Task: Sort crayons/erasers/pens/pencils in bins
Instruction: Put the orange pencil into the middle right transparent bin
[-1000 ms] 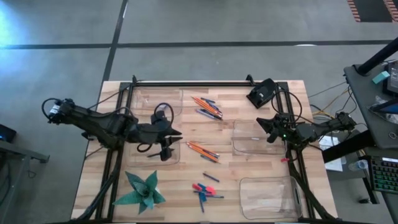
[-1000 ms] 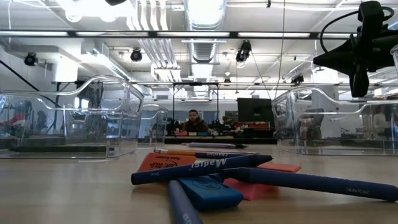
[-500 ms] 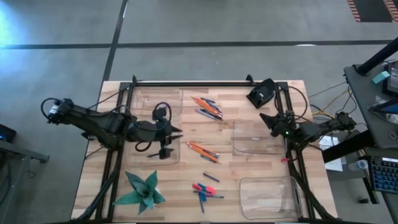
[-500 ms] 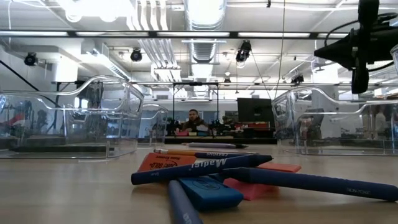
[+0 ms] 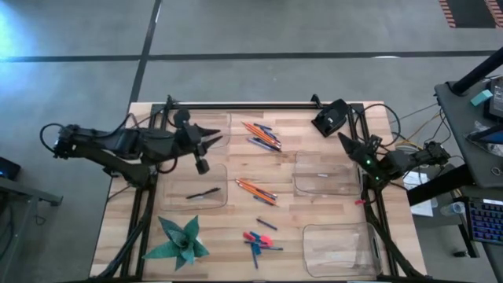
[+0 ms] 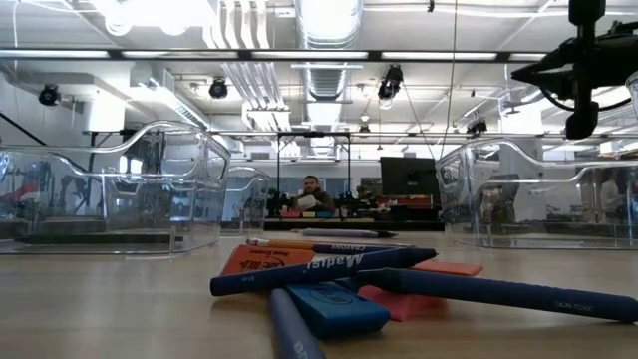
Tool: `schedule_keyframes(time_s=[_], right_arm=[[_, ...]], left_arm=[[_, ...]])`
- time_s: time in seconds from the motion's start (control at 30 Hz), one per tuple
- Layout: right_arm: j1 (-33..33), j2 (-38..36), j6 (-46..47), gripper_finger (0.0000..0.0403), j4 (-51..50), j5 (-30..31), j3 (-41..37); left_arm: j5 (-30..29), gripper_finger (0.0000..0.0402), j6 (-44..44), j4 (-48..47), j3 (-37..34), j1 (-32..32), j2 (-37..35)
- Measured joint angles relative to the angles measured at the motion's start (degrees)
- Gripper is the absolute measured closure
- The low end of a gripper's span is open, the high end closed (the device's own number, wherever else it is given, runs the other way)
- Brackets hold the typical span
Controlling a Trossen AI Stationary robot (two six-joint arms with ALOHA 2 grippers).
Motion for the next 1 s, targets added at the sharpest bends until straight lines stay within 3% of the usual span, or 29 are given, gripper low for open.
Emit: schedule_keyframes(time_s=[0.3, 0.57, 0.77, 1.0], right_arm=[[0.00, 0.04, -0.75, 0.0394, 2.74, -3.47, 0.21], [0.02, 1.89, -18.04, 0.0394, 1.29, -12.07, 7.74], [0.00, 6.65, -29.19, 0.0394, -2.70, -11.66, 14.92], [0.00, 17.05, -30.35, 0.0394, -12.18, -11.97, 23.04]], left_arm=[[0.00, 0.0338, 0.05, 5.49, -0.22, 0.02, 0.16], [-1.92, 0.0338, 0.18, 6.41, -0.27, 0.04, 0.94], [-4.11, 0.0338, -0.04, 7.10, -0.33, 0.04, 0.94], [-4.31, 0.0338, -1.20, 7.11, -0.36, 0.03, 1.34]])
